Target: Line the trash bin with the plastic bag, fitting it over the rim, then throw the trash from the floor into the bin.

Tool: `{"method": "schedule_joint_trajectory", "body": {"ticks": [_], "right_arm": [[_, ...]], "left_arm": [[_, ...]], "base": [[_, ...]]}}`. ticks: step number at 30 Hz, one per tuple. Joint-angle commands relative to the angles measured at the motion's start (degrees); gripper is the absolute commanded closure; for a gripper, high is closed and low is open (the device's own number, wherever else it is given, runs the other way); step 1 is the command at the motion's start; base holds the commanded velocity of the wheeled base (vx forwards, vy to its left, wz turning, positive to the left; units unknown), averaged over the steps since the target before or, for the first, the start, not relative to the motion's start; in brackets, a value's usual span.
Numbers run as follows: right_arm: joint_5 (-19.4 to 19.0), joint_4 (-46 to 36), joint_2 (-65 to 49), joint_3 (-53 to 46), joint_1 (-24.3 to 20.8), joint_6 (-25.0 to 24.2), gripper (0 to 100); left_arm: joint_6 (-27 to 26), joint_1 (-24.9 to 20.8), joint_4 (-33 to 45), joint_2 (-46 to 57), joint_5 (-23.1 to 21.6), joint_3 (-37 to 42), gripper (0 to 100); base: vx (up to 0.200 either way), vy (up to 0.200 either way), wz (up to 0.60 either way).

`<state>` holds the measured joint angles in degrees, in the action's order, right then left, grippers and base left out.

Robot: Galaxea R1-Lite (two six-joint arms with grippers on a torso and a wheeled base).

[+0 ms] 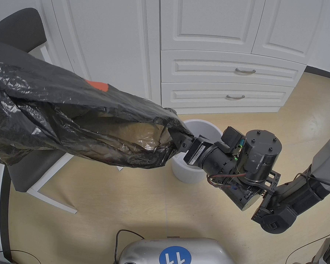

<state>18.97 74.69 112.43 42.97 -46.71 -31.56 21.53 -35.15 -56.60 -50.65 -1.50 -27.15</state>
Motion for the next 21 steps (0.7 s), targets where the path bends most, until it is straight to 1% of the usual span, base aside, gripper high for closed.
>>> {"method": "schedule_joint_trajectory", "body": {"ticks": [1, 5, 6, 15, 19, 21], "right_arm": [[-0.07, 0.02, 0.07, -0.17, -0.04, 0.01, 0], [-0.16, 0.28, -0.02, -0.17, -0.04, 0.01, 0], [-0.16, 0.28, -0.02, -0.17, -0.04, 0.01, 100], [-0.34, 0.28, -1.69, -0.52, 0.13, -0.34, 100], [-1.30, -0.51, -4.50, -1.75, 0.84, 0.10, 100], [-1.65, -0.60, -5.73, -2.37, 1.54, 1.24, 100]], "left_arm": [[0.00, -0.01, 0.09, 0.03, 0.01, -0.01, 100], [0.00, -0.01, 0.00, 0.11, 0.01, -0.01, 100], [0.00, -0.01, 0.09, 0.03, 0.01, -0.01, 100], [0.18, -0.01, 0.09, -0.59, 0.01, 0.52, 100], [1.06, -0.01, 0.44, -1.20, -0.08, 1.31, 100], [1.06, -0.01, 0.70, -1.82, -0.08, 1.92, 100]], "base": [[0.000, 0.000, 0.00], [0.000, 0.000, 0.00], [0.000, 0.000, 0.00], [0.000, 0.000, 0.00], [0.000, 0.000, 0.00], [0.000, 0.000, 0.00]]}}
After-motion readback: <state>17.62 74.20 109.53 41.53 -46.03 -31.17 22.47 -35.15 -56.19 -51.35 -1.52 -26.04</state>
